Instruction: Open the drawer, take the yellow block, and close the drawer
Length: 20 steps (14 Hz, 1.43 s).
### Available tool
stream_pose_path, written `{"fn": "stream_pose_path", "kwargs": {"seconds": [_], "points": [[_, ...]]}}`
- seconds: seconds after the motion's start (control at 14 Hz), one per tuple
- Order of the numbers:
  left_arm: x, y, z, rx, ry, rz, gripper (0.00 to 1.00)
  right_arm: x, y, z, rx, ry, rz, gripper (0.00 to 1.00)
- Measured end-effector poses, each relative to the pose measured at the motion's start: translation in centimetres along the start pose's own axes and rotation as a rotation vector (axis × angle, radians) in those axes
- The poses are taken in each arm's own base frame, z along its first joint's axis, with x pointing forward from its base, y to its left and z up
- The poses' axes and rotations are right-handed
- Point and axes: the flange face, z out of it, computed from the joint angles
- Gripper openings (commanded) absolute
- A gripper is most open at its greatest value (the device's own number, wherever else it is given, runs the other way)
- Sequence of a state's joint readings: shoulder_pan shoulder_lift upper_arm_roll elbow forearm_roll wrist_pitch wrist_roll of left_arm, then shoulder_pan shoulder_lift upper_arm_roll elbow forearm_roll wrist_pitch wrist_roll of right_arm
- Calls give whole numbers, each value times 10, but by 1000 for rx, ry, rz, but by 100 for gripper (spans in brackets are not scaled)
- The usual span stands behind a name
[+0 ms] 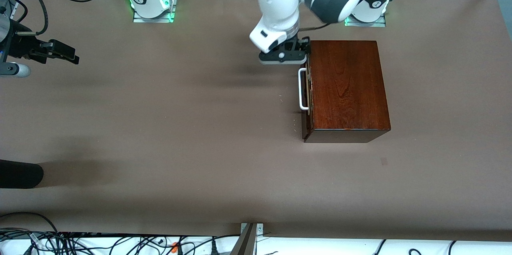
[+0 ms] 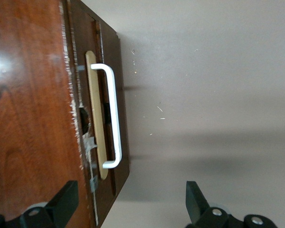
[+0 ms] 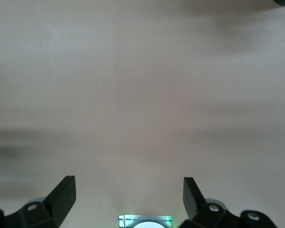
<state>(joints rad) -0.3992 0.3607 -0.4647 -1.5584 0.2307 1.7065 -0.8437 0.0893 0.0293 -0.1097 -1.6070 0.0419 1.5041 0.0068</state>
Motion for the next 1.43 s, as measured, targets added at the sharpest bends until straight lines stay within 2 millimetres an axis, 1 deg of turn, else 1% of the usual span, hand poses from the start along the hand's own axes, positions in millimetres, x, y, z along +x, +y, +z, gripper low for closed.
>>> {"fn": "stream_pose_path", "kwargs": {"seconds": [0.14, 0.36, 0.57, 0.86, 1.0, 1.43], "points": [[9, 6, 24, 15, -10, 10, 100, 0, 0, 0, 0, 0, 0, 100], [20, 10, 51, 49, 0, 25, 100, 0, 2, 0, 0, 0, 3, 100], [25, 16, 75, 57, 6, 42, 100, 0, 2, 0, 0, 0, 4, 100], [33, 19, 111, 120, 22, 33, 100, 0, 2, 0, 0, -1, 4, 100], [36, 20, 124, 131, 13, 32, 100, 0, 2, 0, 0, -1, 4, 100], [42, 19, 148, 178, 25, -1, 100, 0, 2, 0, 0, -1, 4, 100]]}}
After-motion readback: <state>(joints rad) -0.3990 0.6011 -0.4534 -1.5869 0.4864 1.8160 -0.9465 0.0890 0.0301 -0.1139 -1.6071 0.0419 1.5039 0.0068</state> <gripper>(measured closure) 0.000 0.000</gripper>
